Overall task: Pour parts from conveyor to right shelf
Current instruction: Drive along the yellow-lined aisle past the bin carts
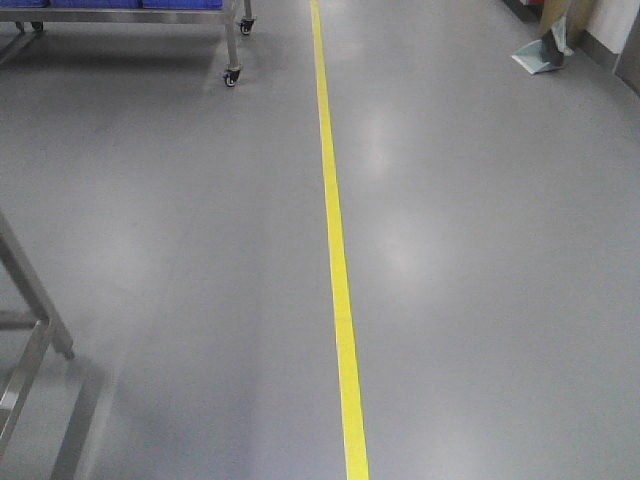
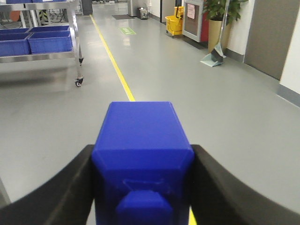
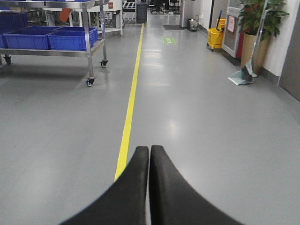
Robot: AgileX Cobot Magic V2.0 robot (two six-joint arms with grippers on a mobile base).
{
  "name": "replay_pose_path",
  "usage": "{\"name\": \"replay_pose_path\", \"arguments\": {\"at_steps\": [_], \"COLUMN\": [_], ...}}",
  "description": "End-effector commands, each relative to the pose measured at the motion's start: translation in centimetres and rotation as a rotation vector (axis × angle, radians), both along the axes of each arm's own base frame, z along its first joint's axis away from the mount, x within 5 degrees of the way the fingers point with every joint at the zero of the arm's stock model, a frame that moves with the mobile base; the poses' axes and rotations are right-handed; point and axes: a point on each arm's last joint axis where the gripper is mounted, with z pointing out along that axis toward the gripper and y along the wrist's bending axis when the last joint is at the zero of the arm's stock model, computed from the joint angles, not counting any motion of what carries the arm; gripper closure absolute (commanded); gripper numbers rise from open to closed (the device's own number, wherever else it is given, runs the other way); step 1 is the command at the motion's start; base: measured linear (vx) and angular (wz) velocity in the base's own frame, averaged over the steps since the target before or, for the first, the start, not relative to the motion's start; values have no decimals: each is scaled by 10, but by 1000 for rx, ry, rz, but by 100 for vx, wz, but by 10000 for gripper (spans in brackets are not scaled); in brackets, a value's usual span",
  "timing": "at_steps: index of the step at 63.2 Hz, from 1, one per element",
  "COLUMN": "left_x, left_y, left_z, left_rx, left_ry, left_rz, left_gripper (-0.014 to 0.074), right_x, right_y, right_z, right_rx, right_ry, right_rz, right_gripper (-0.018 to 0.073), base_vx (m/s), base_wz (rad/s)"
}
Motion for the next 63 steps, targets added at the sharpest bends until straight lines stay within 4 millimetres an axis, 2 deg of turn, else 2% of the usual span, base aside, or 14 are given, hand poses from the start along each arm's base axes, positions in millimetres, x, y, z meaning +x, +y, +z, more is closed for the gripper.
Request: {"name": "replay_pose_path", "arguments": {"at_steps": [1,63], "left_x": [0,0], "left_y": [-1,-1], "left_z": [14,14], "left_rx": [-28,-28], "left_ry": [-87,-88], "left_rz": [-13,-13], "left_gripper": [603,603], "right_x": [0,0], "right_y": [0,0], "right_z": [2,3], "right_rx": [-14,-14], "right_ry": [-70,-74], "right_rz": [3,3], "right_gripper": [568,568], "base_vx": [83,84], "base_wz": [8,4]}}
